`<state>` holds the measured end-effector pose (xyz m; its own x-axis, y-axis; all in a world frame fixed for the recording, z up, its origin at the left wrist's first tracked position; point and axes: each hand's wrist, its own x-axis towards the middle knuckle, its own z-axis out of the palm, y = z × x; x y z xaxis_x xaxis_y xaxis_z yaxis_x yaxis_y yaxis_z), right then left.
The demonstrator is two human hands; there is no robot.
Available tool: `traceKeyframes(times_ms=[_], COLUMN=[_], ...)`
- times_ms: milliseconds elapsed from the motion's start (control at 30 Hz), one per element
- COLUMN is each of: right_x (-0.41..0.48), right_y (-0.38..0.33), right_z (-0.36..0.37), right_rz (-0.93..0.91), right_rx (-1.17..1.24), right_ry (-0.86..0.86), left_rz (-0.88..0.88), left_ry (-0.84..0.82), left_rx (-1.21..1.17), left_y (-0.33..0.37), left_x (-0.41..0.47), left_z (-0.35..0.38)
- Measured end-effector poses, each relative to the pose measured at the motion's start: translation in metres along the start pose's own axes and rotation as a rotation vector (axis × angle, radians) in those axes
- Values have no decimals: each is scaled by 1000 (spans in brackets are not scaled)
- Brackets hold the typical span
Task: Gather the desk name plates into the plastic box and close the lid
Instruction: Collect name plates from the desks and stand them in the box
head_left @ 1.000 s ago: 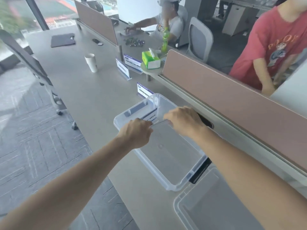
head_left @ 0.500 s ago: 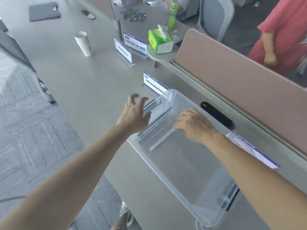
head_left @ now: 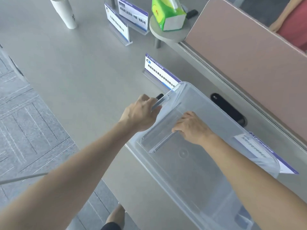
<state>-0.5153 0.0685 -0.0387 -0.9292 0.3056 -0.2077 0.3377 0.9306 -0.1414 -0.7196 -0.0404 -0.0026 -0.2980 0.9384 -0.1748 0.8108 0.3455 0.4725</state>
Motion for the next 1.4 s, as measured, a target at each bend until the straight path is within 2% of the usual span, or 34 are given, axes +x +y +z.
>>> traceKeyframes(times_ms=[367,600,800,933,1033,1133,1233,1400], right_x=[19,20,14,-12,-46,-88,-135,-216], right_y=[6,6,-7,-25,-39,-46,-55,-71], right_z=[2,4,-12,-54,-93,-120,-137,-148], right_rz=[5,6,41,87,216,408,596,872], right_rx=[-14,-47,-172,-73,48,120,154,249], right_ry=[-119,-72,-60,78,167,204,276,452], left_rz=[7,0,-9,1,91,285,487,561], left_ry=[27,30,1,-15,57,82,47,-70], left_rx=[1,2,-25,30,79,119,92,10], left_y=[3,4,5,11,27,58,103,166], left_x=[5,4,3,2,1,7,7,-8], left_z=[0,1,-3,-12,-22,-29,-30,-11])
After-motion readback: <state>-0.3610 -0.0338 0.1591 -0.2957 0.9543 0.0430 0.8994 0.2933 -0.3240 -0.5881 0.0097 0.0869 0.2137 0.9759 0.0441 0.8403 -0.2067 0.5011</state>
